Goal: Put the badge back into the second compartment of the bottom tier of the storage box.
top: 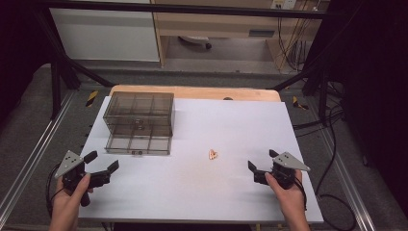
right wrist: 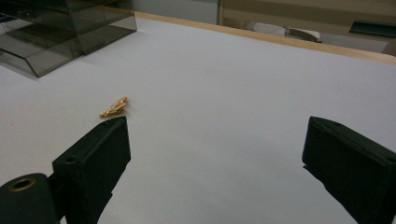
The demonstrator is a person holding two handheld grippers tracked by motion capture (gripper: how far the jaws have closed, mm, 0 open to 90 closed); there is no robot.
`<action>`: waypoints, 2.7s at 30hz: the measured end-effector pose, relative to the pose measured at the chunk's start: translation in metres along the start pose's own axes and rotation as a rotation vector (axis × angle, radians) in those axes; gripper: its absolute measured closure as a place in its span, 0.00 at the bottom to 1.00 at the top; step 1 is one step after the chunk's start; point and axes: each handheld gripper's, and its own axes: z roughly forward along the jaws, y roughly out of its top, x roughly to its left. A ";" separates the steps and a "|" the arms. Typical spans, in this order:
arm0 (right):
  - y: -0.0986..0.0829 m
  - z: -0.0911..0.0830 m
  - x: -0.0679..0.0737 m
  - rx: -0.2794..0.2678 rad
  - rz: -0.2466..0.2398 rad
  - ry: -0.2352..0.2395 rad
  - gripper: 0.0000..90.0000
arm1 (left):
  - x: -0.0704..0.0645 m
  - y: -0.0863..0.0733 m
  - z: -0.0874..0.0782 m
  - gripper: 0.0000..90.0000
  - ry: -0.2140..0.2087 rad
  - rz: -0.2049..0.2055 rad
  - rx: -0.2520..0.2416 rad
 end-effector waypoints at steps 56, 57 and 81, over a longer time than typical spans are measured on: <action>0.036 0.075 0.068 0.281 -0.115 0.165 0.04 | -0.009 -0.003 0.001 0.07 -0.009 0.047 0.062; 0.038 0.077 0.068 0.280 -0.114 0.167 0.04 | -0.009 -0.003 0.001 0.07 -0.010 0.048 0.063; 0.064 0.100 0.074 0.239 -0.094 0.177 0.04 | -0.011 -0.003 0.001 0.07 -0.011 0.059 0.073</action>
